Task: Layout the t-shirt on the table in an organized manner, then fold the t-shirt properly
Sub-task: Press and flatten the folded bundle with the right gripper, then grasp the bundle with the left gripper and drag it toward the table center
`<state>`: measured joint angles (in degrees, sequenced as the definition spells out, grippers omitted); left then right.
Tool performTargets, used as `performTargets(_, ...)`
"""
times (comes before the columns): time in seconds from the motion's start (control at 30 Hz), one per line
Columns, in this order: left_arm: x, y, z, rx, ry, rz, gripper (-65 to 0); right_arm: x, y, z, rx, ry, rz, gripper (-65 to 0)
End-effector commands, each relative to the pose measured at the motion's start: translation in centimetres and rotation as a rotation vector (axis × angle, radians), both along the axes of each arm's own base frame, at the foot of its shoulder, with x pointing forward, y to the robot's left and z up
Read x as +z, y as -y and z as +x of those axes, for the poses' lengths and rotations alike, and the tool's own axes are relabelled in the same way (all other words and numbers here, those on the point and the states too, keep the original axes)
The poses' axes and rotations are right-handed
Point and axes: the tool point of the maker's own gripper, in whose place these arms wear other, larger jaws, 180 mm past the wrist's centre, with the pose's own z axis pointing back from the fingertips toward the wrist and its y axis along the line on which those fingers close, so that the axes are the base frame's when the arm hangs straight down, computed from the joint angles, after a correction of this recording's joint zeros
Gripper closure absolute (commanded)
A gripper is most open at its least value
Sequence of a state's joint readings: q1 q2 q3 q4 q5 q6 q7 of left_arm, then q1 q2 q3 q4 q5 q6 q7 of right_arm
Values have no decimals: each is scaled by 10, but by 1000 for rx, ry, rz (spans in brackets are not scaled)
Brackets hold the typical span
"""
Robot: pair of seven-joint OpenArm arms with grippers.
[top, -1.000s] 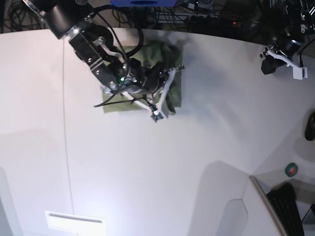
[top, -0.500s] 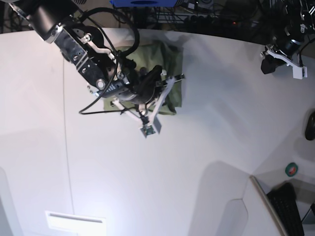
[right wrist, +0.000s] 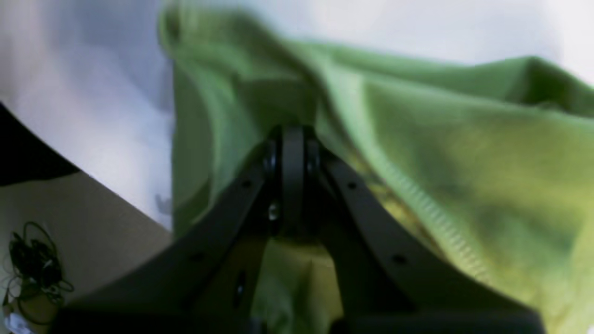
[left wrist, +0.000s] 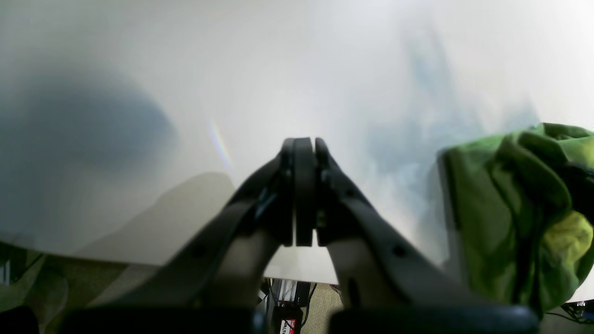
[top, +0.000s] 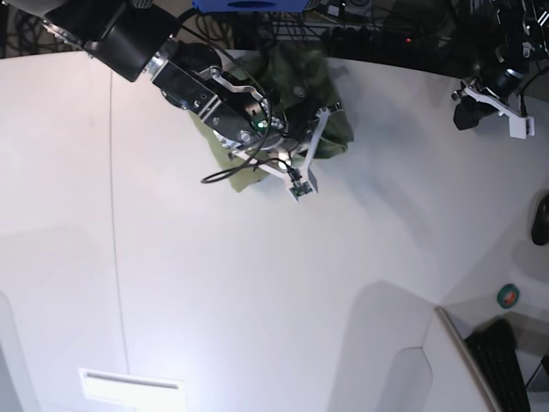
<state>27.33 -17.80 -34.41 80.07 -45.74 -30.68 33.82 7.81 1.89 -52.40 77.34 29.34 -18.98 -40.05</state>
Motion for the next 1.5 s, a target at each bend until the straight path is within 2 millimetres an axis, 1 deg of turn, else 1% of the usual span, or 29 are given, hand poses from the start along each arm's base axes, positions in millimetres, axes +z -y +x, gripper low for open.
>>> performTargets(0.0,11,-5,7,-6,41,11,0,20,-5,20,-9,68,32,0)
performTargets(0.07,11,-4,7,-8,40,11,0,32,-7,24,-3,93,55,0)
performTargets(0.13,9,-1,7,-17,36,7,0,42,5,25,-19,101,47,0)
performTargets(0.23,1,23,9,-83,15,-17,0,64,25,27,-79,114,41,0)
performTargets(0.3,-7,42,8,-154,-15,-3,0,72,42,23,-112,112,32,0)
performTargets(0.37,-16,72,5,-247,-41,1,0,76,61,21,-169,114,30,0)
performTargets(0.4,-16,89,5,-285,-36,0,0,76,71,21,-200,112,30,0)
performTargets(0.43,-11,105,6,-315,-17,-7,0,77,81,20,-228,109,33,0)
performTargets(0.47,-7,120,3,-336,-5,-16,0,79,89,20,-255,109,38,0)
performTargets(0.5,2,136,4,-354,24,-30,0,80,98,20,-284,109,37,0)
performTargets(0.53,11,150,6,-370,56,-45,0,80,103,19,-297,107,36,0)
performTargets(0.6,31,178,14,-409,124,-73,0,77,109,15,-299,100,24,0)
performTargets(0.63,39,194,16,-432,149,-94,0,75,112,14,-295,99,13,0)
performTargets(0.7,50,222,19,-477,185,-134,0,70,111,5,-278,81,5,0)
performTargets(0.73,51,233,19,-495,190,-157,0,69,110,2,-273,76,3,0)
performTargets(0.77,51,244,23,-506,195,-174,0,67,109,0,-269,71,1,0)
performTargets(0.8,44,252,26,-513,177,-187,0,66,109,0,-270,70,-1,0)
performTargets(0.83,32,257,27,-519,144,-182,0,63,111,0,-272,63,-9,0)
performTargets(0.9,2,267,24,-553,55,-138,0,58,115,3,-281,62,-25,0)
performTargets(0.97,-21,274,17,-606,-9,-90,0,59,117,5,-281,68,-31,0)
performTargets(1.03,-39,268,10,-623,-61,-48,0,60,118,7,-282,72,-30,0)
performTargets(1.07,-44,265,10,-626,-73,-34,0,60,118,7,-282,72,-30,0)
performTargets(1.13,-50,261,18,-634,-82,-2,0,59,118,6,-283,71,-32,0)
performTargets(1.2,-52,256,31,-639,-74,29,0,59,118,5,-282,68,-31,0)
performTargets(1.23,-50,252,42,-638,-62,49,0,59,118,5,-282,68,-30,0)
performTargets(1.3,-44,238,68,-611,-30,86,0,59,117,4,-281,67,-29,0)
performTargets(1.37,-36,230,92,-600,-16,111,0,59,116,4,-280,68,-27,0)
performTargets(1.47,-20,228,125,-609,8,143,0,60,117,5,-282,68,-27,0)
